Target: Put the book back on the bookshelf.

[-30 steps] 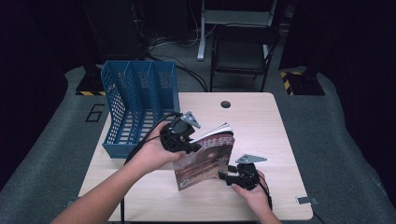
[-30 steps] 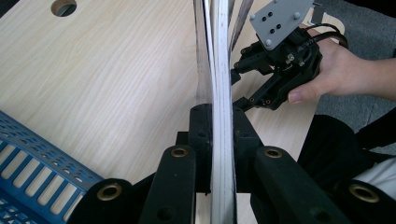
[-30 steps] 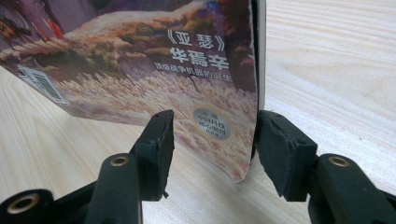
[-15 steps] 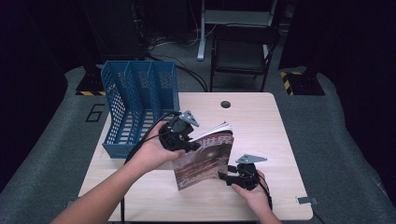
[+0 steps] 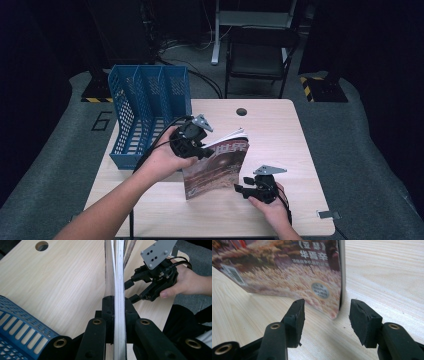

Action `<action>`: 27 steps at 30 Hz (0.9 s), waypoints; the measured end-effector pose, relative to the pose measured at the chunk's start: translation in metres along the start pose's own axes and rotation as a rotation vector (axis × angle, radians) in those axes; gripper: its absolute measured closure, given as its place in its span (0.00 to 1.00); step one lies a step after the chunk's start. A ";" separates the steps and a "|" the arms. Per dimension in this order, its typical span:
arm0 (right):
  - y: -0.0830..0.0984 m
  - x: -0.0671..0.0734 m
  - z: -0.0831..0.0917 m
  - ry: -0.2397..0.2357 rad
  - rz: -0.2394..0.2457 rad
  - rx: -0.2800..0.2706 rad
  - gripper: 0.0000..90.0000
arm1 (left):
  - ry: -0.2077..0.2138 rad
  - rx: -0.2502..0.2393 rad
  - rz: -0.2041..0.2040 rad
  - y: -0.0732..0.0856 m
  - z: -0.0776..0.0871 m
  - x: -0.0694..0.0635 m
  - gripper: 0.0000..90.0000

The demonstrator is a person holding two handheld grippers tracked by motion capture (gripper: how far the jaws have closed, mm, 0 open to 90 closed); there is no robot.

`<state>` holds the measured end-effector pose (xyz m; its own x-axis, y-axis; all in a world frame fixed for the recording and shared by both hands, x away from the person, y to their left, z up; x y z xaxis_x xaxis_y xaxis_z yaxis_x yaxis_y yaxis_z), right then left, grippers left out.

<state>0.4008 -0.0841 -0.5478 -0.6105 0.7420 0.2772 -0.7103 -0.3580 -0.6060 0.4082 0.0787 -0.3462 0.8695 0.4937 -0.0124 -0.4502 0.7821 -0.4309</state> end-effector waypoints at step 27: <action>0.000 -0.001 0.000 0.005 0.002 -0.001 0.50 | -0.014 -0.072 0.036 -0.009 0.043 0.019 0.93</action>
Point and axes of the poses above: each handheld gripper's, and its own axes: z roughly backward along the jaws, y roughly out of its underside, x roughly to its left, the point moved 8 cm from there along -z, roughly forward along the jaws, and after that the axes turned 12 degrees about x, right-handed, at the moved point
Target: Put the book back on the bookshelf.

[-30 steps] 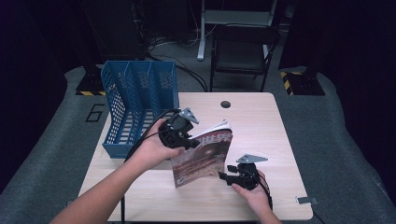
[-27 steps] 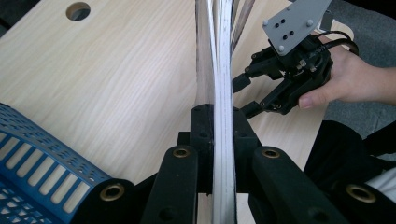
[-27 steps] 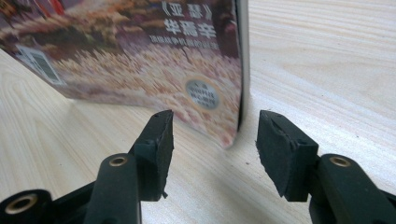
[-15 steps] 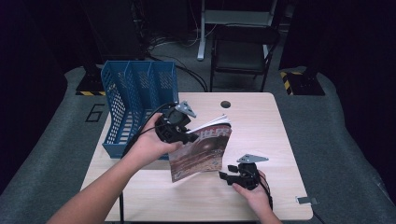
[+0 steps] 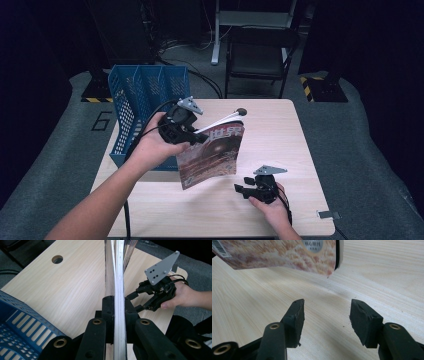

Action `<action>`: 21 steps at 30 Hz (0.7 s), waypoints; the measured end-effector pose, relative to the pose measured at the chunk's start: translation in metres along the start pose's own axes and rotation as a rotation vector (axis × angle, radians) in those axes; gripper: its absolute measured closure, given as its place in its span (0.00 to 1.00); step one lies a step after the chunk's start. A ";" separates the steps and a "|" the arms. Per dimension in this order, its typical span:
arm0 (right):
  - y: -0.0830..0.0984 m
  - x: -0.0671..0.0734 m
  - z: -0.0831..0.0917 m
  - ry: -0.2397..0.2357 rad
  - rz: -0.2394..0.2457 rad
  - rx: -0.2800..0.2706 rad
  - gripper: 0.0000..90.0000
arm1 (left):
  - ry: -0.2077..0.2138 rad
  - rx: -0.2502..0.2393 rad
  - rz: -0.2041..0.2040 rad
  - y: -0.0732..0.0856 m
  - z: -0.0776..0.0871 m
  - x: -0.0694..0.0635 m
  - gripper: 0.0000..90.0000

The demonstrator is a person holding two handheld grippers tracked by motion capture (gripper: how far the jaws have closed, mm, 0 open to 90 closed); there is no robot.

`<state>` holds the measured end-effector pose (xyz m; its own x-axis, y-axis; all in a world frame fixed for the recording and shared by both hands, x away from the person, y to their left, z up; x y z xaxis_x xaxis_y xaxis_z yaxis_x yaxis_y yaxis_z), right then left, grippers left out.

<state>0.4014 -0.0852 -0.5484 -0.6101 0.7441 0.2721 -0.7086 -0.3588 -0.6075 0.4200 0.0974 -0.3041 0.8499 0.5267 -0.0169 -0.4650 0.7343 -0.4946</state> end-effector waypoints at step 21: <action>0.001 -0.001 0.000 0.000 -0.004 0.004 0.50 | -0.049 -0.041 0.060 -0.007 0.042 0.023 0.93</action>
Point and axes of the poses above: each handheld gripper's, and its own axes: z roughly backward along the jaws, y roughly out of its underside, x roughly to its left, the point moved 8 cm from there along -z, roughly forward along the jaws, and after that the axes turned 12 degrees about x, right-handed, at the moved point
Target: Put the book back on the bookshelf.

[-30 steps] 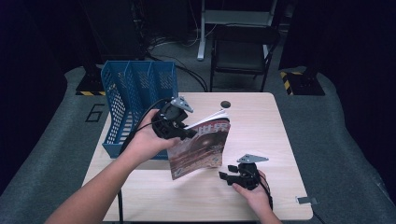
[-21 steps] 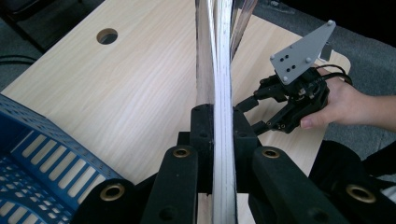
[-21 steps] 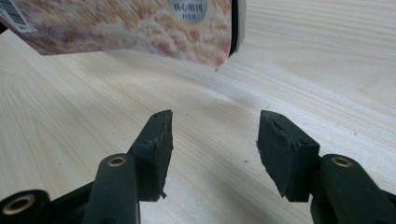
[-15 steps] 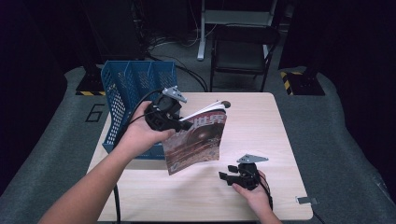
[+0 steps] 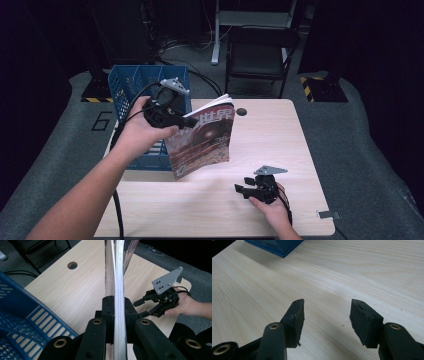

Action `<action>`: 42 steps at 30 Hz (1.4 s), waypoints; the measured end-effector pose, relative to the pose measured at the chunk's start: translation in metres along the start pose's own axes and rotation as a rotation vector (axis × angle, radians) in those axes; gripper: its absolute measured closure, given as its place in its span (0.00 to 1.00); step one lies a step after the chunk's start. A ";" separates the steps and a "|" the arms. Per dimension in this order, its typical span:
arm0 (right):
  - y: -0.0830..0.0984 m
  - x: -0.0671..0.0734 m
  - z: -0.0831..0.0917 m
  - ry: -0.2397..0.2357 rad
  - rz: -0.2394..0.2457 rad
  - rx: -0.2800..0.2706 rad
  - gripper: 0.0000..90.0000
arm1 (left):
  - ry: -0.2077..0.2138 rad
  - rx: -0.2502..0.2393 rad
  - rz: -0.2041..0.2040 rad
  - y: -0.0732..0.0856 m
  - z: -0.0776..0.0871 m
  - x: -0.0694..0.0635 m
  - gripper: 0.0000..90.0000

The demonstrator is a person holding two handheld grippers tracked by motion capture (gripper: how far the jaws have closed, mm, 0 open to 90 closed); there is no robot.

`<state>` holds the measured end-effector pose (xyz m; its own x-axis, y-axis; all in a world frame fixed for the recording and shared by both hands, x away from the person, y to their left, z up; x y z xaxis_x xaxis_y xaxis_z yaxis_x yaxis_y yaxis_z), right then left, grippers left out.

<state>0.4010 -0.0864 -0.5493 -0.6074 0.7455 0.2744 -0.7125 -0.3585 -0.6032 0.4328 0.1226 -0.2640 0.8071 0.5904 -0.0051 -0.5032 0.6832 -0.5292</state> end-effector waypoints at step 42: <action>0.001 0.001 -0.003 0.005 0.009 0.009 0.49 | -0.129 -0.032 0.191 0.032 0.058 0.076 0.93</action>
Point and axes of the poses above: each handheld gripper's, and its own axes: z roughly backward along the jaws, y roughly out of its underside, x roughly to its left, the point moved 8 cm from there along -z, roughly forward along the jaws, and after that the axes turned 12 degrees about x, right-handed, at the moved point
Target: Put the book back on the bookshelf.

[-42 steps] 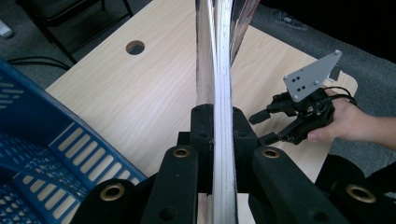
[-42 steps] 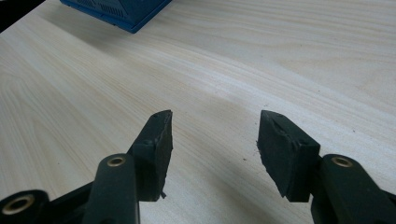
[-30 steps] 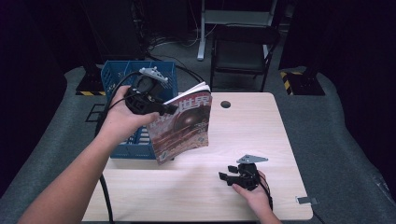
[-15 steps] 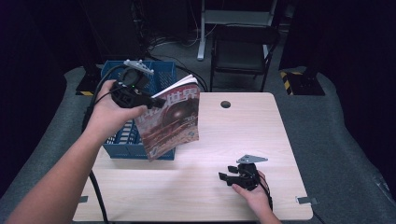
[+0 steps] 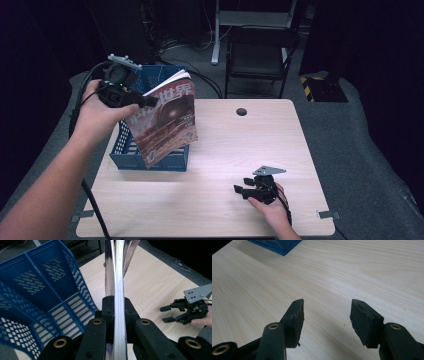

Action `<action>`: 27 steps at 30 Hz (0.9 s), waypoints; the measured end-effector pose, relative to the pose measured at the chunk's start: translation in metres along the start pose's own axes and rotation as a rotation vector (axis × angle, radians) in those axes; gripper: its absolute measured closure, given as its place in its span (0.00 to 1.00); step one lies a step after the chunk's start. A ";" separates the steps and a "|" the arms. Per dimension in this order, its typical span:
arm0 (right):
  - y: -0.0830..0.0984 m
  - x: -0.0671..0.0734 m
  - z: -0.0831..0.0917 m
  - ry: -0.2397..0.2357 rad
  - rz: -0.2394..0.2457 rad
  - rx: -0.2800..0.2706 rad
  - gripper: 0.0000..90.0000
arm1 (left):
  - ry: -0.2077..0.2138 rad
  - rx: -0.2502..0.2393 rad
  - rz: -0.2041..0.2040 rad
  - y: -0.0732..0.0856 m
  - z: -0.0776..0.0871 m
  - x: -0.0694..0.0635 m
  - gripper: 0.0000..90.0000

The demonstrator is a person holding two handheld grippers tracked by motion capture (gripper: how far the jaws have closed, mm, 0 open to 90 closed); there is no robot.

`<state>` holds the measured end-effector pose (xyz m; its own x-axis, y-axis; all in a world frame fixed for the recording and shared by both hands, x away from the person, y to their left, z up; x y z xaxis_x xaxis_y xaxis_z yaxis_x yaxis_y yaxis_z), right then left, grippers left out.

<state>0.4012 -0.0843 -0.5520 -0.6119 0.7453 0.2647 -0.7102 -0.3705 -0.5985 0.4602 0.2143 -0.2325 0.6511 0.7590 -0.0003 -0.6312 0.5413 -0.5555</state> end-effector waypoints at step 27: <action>0.001 0.001 -0.002 -0.005 -0.008 0.008 0.49 | -0.112 -0.017 0.183 0.019 0.012 0.067 0.93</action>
<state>0.4007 -0.0827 -0.5536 -0.6081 0.7453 0.2733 -0.7178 -0.3692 -0.5902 0.4869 0.2800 -0.2330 0.4747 0.8801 -0.0101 -0.7268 0.3855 -0.5684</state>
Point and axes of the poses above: each handheld gripper's, and its own axes: z roughly backward along the jaws, y roughly out of its underside, x roughly to its left, the point moved 8 cm from there along -z, roughly forward along the jaws, and after that the axes turned 12 degrees about x, right-handed, at the moved point
